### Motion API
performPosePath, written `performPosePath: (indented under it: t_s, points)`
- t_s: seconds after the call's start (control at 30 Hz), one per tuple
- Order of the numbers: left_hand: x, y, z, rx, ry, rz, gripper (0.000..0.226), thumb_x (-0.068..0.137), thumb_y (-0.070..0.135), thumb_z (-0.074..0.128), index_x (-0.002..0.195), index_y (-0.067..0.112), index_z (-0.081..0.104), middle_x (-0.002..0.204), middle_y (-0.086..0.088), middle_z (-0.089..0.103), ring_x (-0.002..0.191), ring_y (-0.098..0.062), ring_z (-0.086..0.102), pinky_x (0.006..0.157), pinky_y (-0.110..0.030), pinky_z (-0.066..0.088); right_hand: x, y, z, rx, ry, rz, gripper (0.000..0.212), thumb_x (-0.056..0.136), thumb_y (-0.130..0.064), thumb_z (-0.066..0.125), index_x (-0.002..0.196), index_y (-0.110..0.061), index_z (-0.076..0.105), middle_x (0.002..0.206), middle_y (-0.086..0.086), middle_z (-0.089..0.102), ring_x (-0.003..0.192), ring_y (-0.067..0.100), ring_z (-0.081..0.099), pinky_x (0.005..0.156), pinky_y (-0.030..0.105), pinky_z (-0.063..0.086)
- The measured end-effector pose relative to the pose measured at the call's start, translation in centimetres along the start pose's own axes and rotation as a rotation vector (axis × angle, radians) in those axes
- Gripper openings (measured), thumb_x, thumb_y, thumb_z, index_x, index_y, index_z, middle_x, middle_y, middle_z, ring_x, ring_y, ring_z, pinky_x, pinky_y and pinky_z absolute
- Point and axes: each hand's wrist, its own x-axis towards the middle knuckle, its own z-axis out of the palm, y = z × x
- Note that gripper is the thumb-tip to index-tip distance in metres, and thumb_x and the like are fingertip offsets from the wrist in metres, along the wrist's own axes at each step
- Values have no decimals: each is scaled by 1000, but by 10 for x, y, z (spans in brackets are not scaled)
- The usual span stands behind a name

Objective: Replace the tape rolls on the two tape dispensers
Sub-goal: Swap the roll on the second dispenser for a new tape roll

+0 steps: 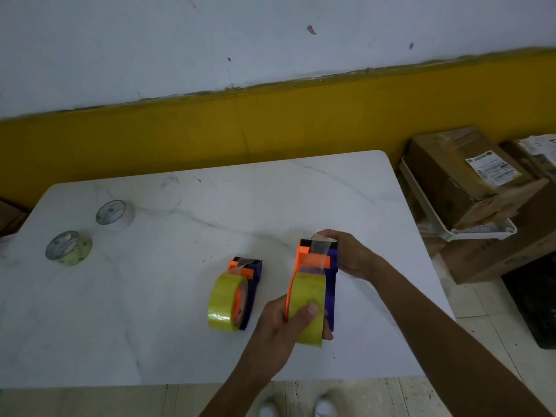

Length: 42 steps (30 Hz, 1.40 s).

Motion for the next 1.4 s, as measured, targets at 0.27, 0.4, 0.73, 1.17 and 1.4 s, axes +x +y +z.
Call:
performPosePath:
  t_s: [0.27,0.4,0.73,1.17,1.4]
  points:
    - [10,-1,12,-21,117,-15,21,95,20,56,86,12,73,75,-2,76,70,-9,71,66,-17,54,-18,47,35,298,35,148,72,77,-32,62,120,22,44,114,51,44,84,33,53,75,41,51]
    - [16,-11,15,5,134,-48,27,95,30,56,97,8,72,93,-19,75,86,-28,74,79,-33,61,-32,70,44,620,-22,170,67,96,-55,33,130,-1,56,114,19,68,93,30,68,78,41,58]
    - [33,-69,2,198,244,-149,42,87,51,56,89,12,71,82,-17,75,78,-29,73,80,-54,57,-38,124,66,580,126,237,71,59,-68,75,100,-10,68,71,16,46,73,29,53,71,36,51]
    - [57,-81,0,160,274,-311,43,86,51,57,89,10,70,79,-10,66,71,-17,64,67,-29,51,-66,67,63,-717,533,212,52,94,-54,37,71,-12,58,70,7,66,67,24,66,59,30,50]
    - [52,-61,3,327,231,-420,56,77,67,57,101,17,63,90,-2,68,82,-18,67,68,-25,51,-71,51,66,-576,480,-10,35,94,-48,43,85,-20,60,79,1,68,73,16,65,61,24,47]
